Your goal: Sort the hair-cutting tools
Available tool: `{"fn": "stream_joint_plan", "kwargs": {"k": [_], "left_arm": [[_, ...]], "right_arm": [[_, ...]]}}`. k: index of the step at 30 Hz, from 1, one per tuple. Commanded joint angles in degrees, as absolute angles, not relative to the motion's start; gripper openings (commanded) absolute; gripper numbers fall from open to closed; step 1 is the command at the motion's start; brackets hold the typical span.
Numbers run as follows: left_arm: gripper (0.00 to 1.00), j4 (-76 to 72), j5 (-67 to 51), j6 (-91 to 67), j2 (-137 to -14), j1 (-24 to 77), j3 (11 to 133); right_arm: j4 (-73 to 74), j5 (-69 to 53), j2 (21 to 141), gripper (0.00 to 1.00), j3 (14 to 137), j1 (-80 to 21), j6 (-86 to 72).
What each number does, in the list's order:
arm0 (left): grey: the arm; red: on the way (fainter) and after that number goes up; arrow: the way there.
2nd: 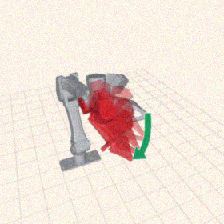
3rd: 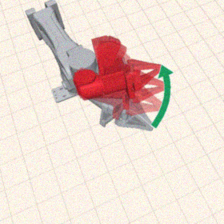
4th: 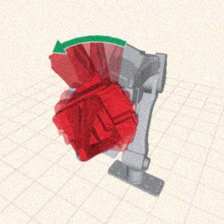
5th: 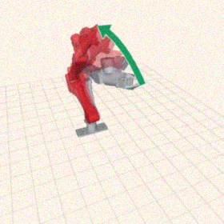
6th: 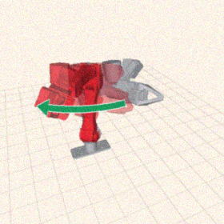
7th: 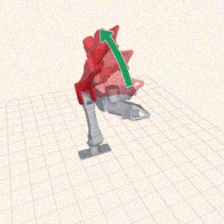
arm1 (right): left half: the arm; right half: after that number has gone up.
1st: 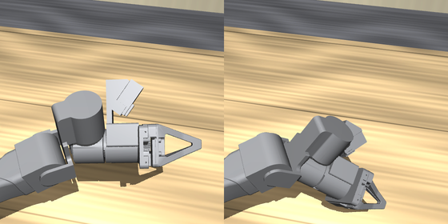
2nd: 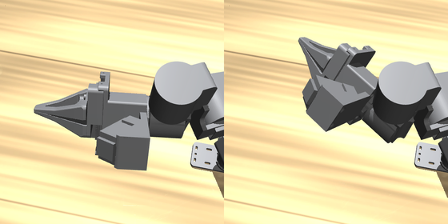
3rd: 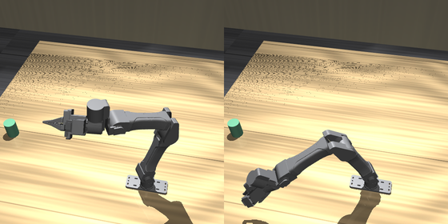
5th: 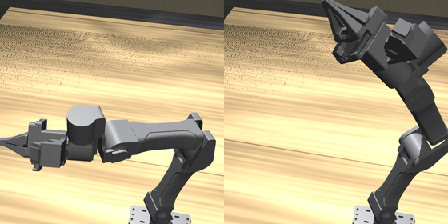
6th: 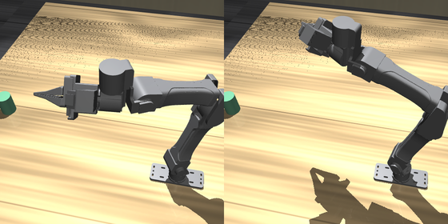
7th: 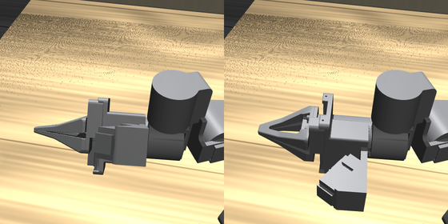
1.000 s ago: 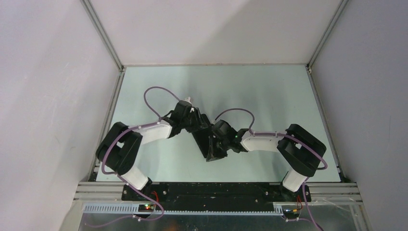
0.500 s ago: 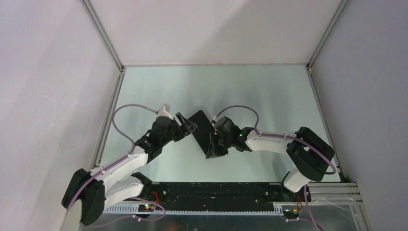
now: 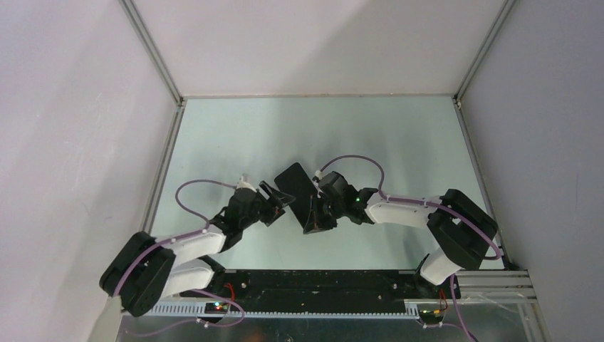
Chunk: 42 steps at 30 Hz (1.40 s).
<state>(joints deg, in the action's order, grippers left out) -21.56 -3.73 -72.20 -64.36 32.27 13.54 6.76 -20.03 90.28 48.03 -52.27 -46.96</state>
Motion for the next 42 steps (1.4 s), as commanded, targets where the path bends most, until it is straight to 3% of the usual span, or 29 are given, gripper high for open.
{"fn": "stream_joint_plan", "kwargs": {"k": [1, 7, 13, 15, 18, 24, 33, 42], "left_arm": [[0.76, -34.03, -6.19, -77.76, -69.9, 34.07, 12.91], [0.69, -46.07, -4.46, -84.77, -79.15, 37.68, 10.53], [0.58, -47.3, -3.11, -85.06, -80.79, 39.2, 11.39], [0.5, -46.54, -2.41, -84.63, -80.03, 39.26, 11.41], [0.3, -45.3, -1.31, -83.97, -78.23, 39.28, 11.41], [0.12, -42.75, -0.35, -83.24, -75.99, 39.14, 11.55], [0.1, -42.08, -0.63, -83.28, -73.65, 37.14, 10.16], [0.04, -36.8, -2.01, -80.37, -68.28, 35.58, 10.16]], "right_arm": [[4.56, -21.17, 87.47, 0.0, 50.43, -52.11, -47.38], [4.75, -21.35, 86.88, 0.0, 50.93, -51.93, -47.5], [5.14, -21.79, 86.68, 0.0, 51.23, -51.87, -47.07], [5.76, -21.69, 86.46, 0.0, 51.27, -51.91, -46.57], [7.93, -21.21, 86.25, 0.0, 51.32, -51.93, -45.47], [14.15, -18.88, 85.36, 0.0, 51.33, -51.94, -40.92], [28.8, -12.57, 83.37, 0.0, 51.24, -50.3, -31.89], [27.91, -14.59, 82.91, 0.0, 48.52, -43.93, -28.73]]}}
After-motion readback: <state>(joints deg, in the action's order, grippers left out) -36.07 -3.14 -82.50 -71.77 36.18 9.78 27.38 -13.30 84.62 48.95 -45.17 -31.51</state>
